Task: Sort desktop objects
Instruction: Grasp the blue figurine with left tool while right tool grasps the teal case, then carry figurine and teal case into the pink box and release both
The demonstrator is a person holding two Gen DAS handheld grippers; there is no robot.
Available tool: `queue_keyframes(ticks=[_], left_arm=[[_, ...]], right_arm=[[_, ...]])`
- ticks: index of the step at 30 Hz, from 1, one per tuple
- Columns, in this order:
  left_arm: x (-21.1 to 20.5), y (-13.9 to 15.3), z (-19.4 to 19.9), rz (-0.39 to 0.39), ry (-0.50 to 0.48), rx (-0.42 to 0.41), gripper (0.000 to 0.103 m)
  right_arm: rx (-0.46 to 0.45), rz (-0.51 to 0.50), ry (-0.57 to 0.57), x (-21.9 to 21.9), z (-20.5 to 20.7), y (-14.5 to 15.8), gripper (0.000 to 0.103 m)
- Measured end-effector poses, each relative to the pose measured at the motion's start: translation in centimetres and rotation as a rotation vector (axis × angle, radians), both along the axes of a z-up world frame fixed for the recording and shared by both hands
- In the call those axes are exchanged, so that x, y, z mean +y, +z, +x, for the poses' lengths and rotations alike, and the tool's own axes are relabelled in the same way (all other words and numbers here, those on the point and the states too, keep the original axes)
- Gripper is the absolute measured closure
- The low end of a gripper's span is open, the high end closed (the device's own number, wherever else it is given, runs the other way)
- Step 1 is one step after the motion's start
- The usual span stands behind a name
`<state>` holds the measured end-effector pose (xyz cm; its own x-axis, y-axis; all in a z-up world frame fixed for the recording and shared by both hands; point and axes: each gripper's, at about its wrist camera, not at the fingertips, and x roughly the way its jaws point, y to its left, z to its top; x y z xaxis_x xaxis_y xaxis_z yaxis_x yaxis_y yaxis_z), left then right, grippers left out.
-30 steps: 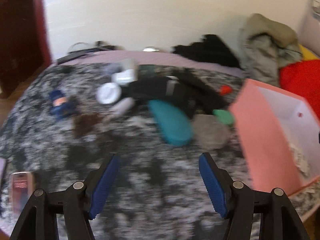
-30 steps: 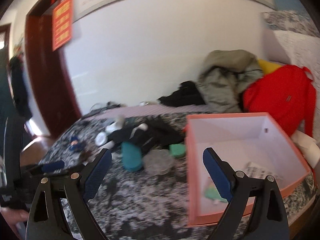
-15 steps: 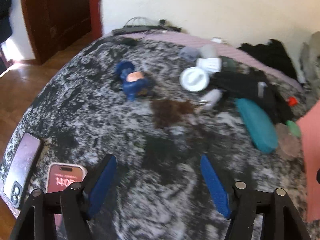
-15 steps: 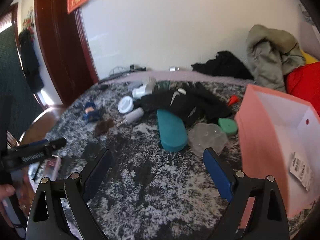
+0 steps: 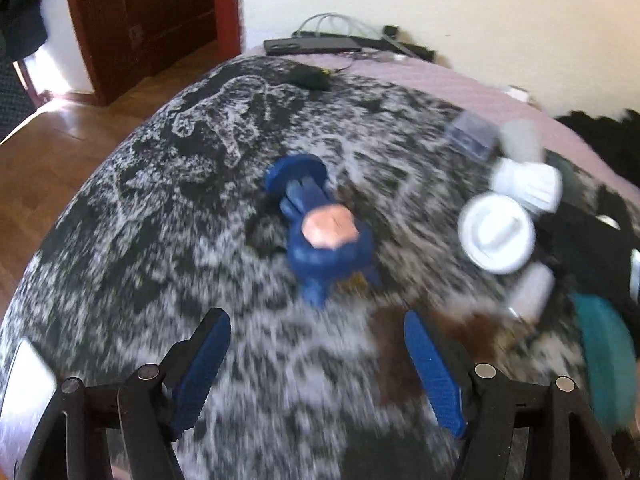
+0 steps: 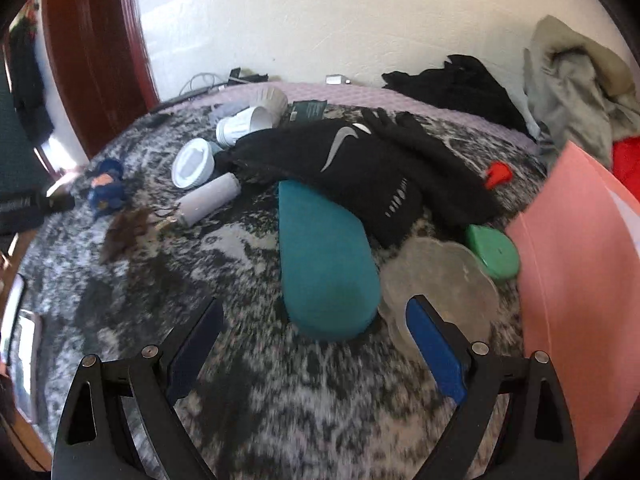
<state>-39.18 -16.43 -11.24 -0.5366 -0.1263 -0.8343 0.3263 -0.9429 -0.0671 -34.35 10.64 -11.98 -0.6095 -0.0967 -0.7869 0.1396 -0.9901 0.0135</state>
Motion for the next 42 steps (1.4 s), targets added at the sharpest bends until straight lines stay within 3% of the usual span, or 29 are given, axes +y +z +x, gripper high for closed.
queue_keyframes(ticks=[7,12,16,17,18,19,20,21,30,36,42], left_arm=[[-0.9,-3.2,-5.2,0.027,0.048,-0.05,0.027],[-0.4,-5.5,-7.4,0.015,0.053,-0.101,0.025],[0.1,-5.9,-7.6,-0.025,0.05,-0.087,0.019],[0.2,-5.9,-7.5,-0.031,0.045,-0.082,0.025],[0.4,-5.8,-7.3,-0.039,0.033,-0.071,0.044],[0.6,-5.7,-7.1,-0.055,0.018,-0.065,0.044],[0.9,-5.6,-6.8,-0.077,0.004,-0.066,0.045],[1.2,-5.5,-6.5,-0.092,-0.006,-0.067,0.045],[1.9,-4.2,-0.8,-0.1,-0.025,-0.104,0.044],[1.8,-2.8,3.7,-0.083,0.003,-0.096,0.044],[2.8,-0.6,8.9,-0.055,0.003,-0.056,0.044]], right_arm=[[-0.055,0.039,0.002,-0.5,-3.7,-3.0,0.008],[-0.027,0.075,0.019,-1.2,-4.8,-3.8,0.0],[0.008,0.154,0.032,-1.7,-5.8,-4.7,0.0],[0.018,0.163,0.037,-1.7,-6.0,-4.9,0.0],[0.022,0.161,0.042,-1.6,-6.2,-5.0,0.002],[0.022,0.153,0.05,-1.6,-6.4,-5.1,0.01],[-0.007,0.106,0.077,-1.6,-6.6,-5.2,0.029],[-0.028,0.071,0.074,-1.5,-6.7,-5.3,0.034],[-0.129,0.011,0.097,-1.7,-4.6,-4.3,0.035],[-0.206,-0.039,0.116,-2.8,-0.2,-3.4,0.035],[-0.215,-0.057,0.169,-4.0,4.4,-1.7,0.035]])
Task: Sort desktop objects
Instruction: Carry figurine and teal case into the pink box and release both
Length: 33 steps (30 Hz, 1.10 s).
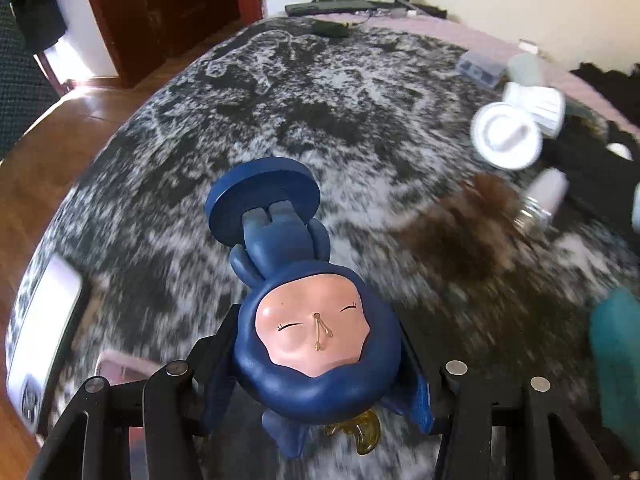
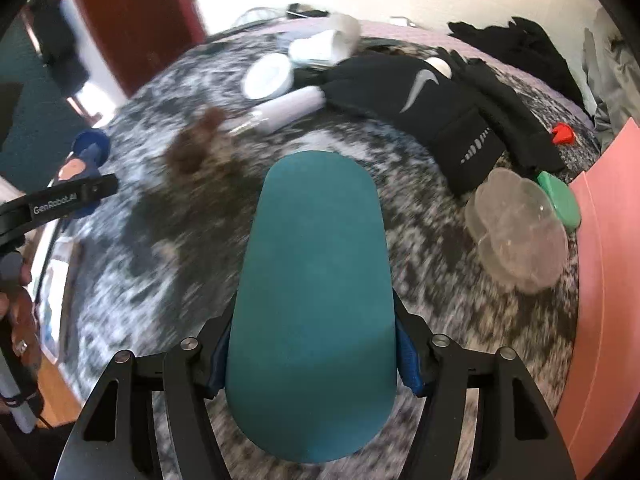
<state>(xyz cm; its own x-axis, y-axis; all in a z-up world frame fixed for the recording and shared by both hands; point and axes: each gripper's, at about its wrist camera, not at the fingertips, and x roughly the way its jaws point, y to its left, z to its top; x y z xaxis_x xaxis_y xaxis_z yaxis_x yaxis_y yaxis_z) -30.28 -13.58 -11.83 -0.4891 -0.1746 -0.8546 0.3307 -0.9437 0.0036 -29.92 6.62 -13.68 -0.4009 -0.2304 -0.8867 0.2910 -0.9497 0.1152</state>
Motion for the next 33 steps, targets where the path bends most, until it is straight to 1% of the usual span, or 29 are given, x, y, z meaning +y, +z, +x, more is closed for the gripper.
queue_keyframes(ticks=[6,12,16,20,29,33], left_arm=[[2.8,1.9,4.6,0.003,-0.05,0.05,0.044],[5.4,3.7,8.3,0.002,-0.108,0.096,0.044],[7.3,5.1,10.7,-0.016,-0.149,0.132,0.044],[9.2,6.8,12.5,-0.009,-0.198,0.175,0.044],[14.9,11.7,14.9,0.044,-0.331,0.302,0.044],[17.9,13.6,15.7,0.045,-0.392,0.359,0.044]], right_arm=[[0.003,-0.026,0.001,0.2,4.7,1.4,0.035],[0.018,-0.042,-0.019,1.8,8.7,3.1,0.035],[0.061,-0.057,-0.034,3.4,11.6,5.1,0.035],[0.109,-0.081,-0.046,5.1,13.8,7.2,0.035],[0.244,-0.153,-0.095,10.2,18.3,13.0,0.035],[0.312,-0.159,-0.136,12.7,20.1,15.2,0.035]])
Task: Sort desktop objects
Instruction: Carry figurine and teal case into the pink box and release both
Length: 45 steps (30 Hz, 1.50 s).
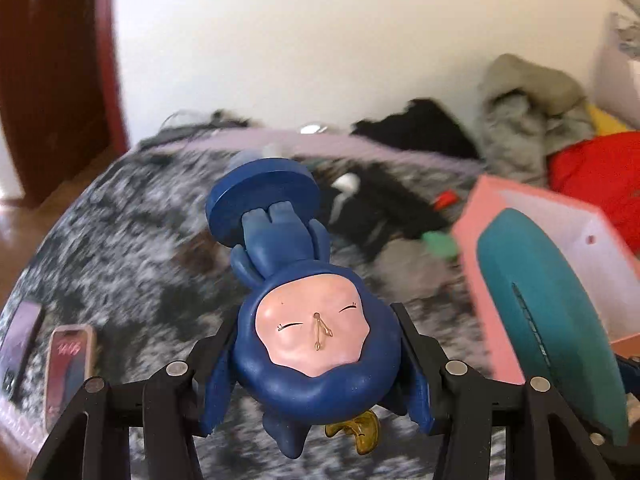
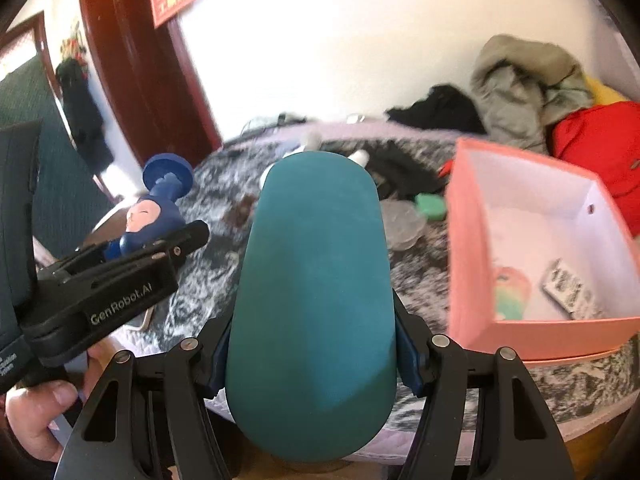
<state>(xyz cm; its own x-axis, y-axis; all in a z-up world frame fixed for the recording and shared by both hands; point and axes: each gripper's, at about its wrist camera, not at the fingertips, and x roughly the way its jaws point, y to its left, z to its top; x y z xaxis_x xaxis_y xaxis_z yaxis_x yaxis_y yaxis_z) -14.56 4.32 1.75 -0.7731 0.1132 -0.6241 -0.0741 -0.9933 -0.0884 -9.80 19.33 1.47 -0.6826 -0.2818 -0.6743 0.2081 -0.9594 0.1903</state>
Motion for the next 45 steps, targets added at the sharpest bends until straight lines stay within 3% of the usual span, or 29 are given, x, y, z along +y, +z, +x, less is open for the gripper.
queue_keyframes(ticks=[6,17,22,25,28,30,32,36,45], left_arm=[[5.7,2.2,0.2,0.002,-0.11,0.057,0.044],[18.9,7.7,-1.9,0.055,-0.345,0.142,0.044],[22.7,8.3,-3.3,0.062,-0.413,0.155,0.044],[24.5,8.0,-5.1,0.018,-0.432,0.148,0.043],[24.5,7.5,-6.7,-0.042,-0.377,0.164,0.028],[23.4,7.5,-7.4,-0.039,-0.336,0.179,0.012],[22.0,7.6,-7.8,-0.015,-0.314,0.175,0.012],[19.4,7.4,-8.5,-0.013,-0.266,0.15,0.012],[11.4,6.0,-7.4,-0.078,-0.14,0.118,0.012]], right_arm=[[0.105,0.018,-0.124,4.3,2.3,2.7,0.035],[0.292,0.053,-0.482,15.7,5.3,8.1,0.035],[0.322,0.073,-0.601,20.0,5.1,9.4,0.035],[0.312,0.102,-0.624,21.8,3.6,9.3,0.035],[0.202,0.125,-0.604,23.8,-0.3,7.7,0.03],[0.128,0.102,-0.61,24.9,-2.2,6.4,0.014],[0.097,0.096,-0.626,25.2,-3.1,5.7,0.013],[0.133,0.11,-0.615,23.7,-3.4,6.3,0.011],[0.164,0.098,-0.481,15.5,-3.5,6.2,0.009]])
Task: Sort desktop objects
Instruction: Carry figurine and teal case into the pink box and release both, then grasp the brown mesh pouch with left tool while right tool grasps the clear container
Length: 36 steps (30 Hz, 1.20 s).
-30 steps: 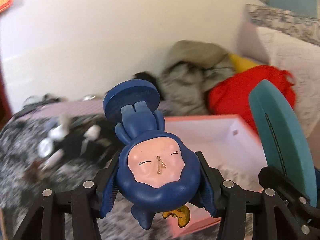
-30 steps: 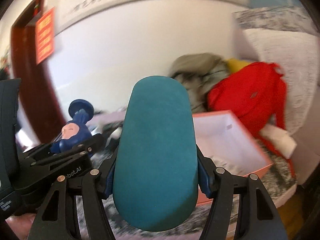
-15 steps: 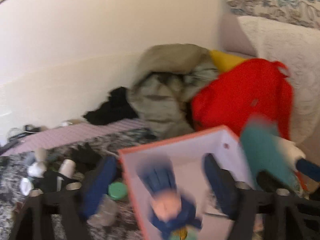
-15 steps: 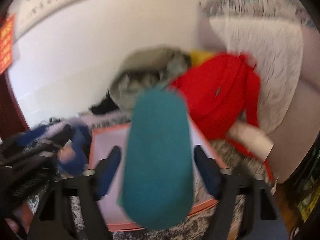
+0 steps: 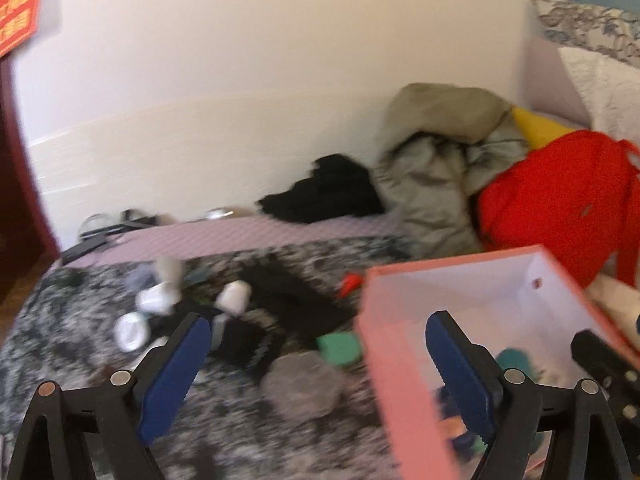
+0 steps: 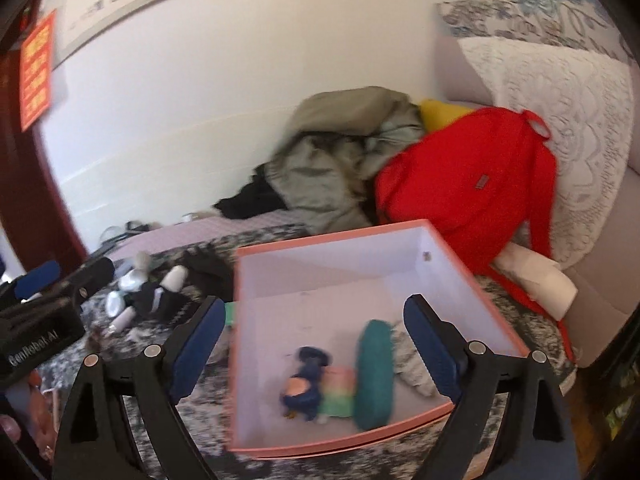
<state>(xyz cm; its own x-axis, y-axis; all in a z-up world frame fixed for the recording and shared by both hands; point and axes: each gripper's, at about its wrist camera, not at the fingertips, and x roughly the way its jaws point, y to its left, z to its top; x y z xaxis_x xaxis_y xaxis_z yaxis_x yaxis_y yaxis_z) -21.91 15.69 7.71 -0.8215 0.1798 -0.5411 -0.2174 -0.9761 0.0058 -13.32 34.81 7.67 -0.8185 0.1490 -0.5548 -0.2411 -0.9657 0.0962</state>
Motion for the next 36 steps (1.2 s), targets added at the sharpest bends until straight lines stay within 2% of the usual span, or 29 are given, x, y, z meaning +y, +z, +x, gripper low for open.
queue_keyframes(ticks=[7,11,14,18,21,25,28,32,36], left_arm=[[-9.2,-2.8,0.2,-0.05,0.164,-0.055,0.012],[-14.5,-5.4,-0.5,-0.066,0.255,-0.109,0.012],[-18.2,-7.6,-1.5,-0.064,0.321,-0.156,0.012],[-21.6,-10.1,-2.9,-0.054,0.342,-0.206,0.012],[-23.4,-12.4,-4.5,-0.042,0.319,-0.237,0.012],[-23.9,-15.1,-7.2,-0.089,0.283,-0.299,0.012],[-23.7,-16.5,-8.7,-0.103,0.25,-0.33,0.012],[-22.9,-18.2,-10.4,-0.069,0.208,-0.384,0.012],[-21.4,-19.8,-11.8,-0.137,0.182,-0.394,0.012]], right_arm=[[-0.015,0.016,0.158,-8.3,-1.8,-1.1,0.008],[-0.046,0.052,0.261,-13.7,-3.3,-2.7,0.008],[-0.076,0.084,0.34,-17.4,-4.8,-4.4,0.008],[-0.158,0.072,0.403,-20.6,-7.5,-7.8,0.008],[-0.266,0.018,0.371,-21.2,-10.4,-11.6,0.008],[-0.394,-0.004,0.265,-20.8,-13.6,-16.3,0.008],[-0.441,-0.014,0.214,-20.2,-15.0,-18.3,0.008],[-0.469,-0.017,0.163,-19.4,-16.1,-19.8,0.008],[-0.493,0.015,0.134,-18.8,-16.9,-20.8,0.008]])
